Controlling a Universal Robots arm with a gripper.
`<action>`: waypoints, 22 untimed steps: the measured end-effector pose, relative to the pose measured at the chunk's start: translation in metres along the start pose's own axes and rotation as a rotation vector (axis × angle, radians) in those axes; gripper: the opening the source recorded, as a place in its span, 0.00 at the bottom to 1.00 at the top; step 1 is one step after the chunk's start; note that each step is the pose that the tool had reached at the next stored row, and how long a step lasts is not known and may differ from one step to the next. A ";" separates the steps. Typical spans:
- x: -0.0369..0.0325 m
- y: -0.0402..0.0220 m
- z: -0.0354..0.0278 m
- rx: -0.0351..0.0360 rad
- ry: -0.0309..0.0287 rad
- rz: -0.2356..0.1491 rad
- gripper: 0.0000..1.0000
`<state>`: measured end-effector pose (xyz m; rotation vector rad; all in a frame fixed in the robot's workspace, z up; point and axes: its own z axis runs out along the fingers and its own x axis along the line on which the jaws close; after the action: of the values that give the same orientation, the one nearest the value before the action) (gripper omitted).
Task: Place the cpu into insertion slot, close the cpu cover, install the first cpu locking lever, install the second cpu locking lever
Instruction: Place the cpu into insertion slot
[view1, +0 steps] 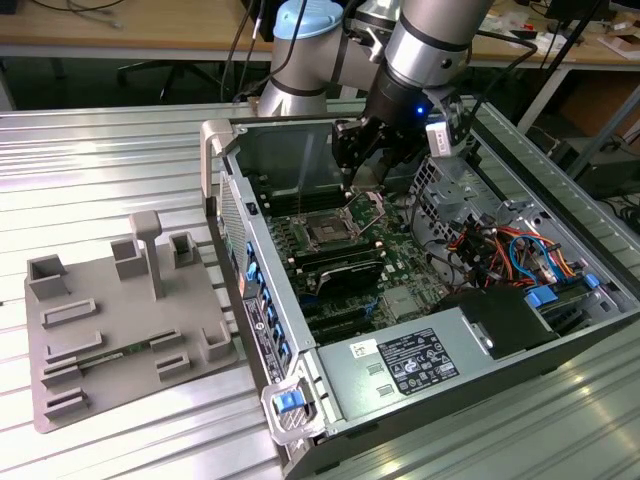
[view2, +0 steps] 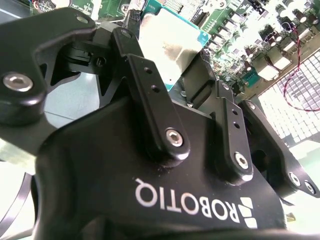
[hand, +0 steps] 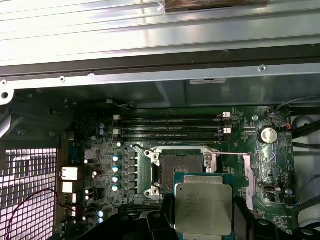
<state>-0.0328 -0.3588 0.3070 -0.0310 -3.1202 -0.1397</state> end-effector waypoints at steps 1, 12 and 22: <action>0.0000 0.0000 0.0001 0.0000 0.0000 0.000 0.55; 0.0000 -0.0003 0.0033 0.0001 0.0000 0.000 0.55; -0.0001 -0.0005 0.0054 0.0001 0.0000 0.000 0.55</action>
<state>-0.0328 -0.3588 0.3016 -0.0309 -3.1202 -0.1396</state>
